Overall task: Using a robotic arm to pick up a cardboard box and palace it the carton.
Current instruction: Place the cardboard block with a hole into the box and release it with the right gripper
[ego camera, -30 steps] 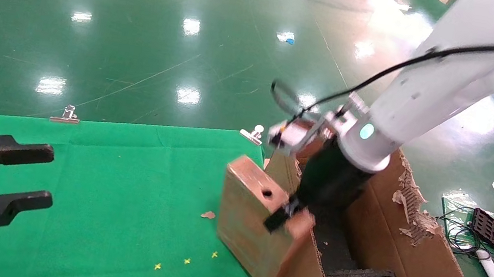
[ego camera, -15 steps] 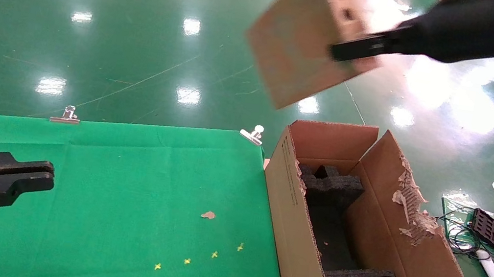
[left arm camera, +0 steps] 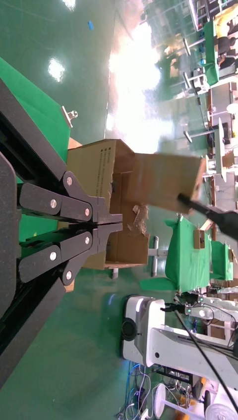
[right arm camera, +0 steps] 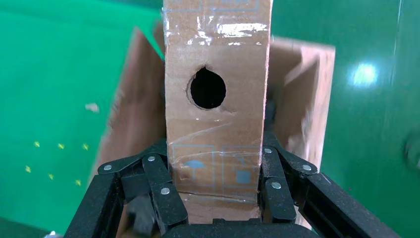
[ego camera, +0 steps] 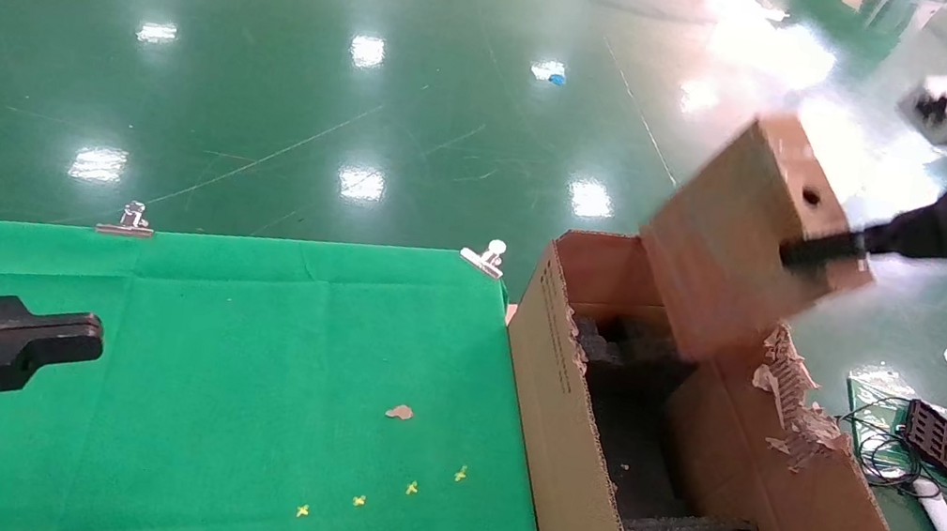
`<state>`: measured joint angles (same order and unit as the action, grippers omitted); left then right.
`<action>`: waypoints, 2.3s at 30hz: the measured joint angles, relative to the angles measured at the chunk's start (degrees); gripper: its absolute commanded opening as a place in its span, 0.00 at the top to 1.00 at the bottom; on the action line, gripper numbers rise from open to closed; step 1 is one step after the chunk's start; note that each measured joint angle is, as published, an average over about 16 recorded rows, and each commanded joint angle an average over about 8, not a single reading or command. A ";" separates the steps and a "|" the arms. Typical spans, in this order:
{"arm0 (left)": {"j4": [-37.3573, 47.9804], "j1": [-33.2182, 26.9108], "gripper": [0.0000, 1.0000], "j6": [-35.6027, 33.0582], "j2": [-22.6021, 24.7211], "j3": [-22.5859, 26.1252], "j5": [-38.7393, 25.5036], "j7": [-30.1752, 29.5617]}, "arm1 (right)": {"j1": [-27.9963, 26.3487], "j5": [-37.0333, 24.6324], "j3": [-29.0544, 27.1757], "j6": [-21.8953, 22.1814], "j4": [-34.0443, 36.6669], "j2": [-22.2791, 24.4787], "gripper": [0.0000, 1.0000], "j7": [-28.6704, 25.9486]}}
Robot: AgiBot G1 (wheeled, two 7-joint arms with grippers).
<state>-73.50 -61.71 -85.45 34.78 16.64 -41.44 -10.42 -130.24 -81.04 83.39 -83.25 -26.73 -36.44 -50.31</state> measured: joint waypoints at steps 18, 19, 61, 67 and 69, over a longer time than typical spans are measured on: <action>0.00 -0.01 0.00 0.03 -0.03 0.06 0.04 0.03 | 11.09 -3.11 3.70 2.10 15.40 -4.90 1.00 -0.64; 0.00 -0.01 0.00 0.03 -0.03 0.07 0.05 0.03 | 11.64 -3.17 3.77 2.41 16.08 -5.25 1.00 -0.57; 0.00 -0.05 0.00 0.09 -0.09 0.21 0.14 0.10 | 26.67 -0.42 2.26 13.80 26.13 -14.09 0.00 1.37; 0.00 -0.05 0.00 0.10 -0.09 0.23 0.16 0.11 | 26.14 -0.88 2.59 13.08 26.47 -14.37 0.00 1.00; 0.00 -0.05 0.00 0.10 -0.10 0.23 0.16 0.12 | 25.95 -1.02 2.68 12.89 26.55 -14.44 0.00 0.89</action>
<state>-73.50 -61.76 -85.35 34.68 16.87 -41.28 -10.30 -104.29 -82.05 86.07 -70.36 -0.18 -50.88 -49.42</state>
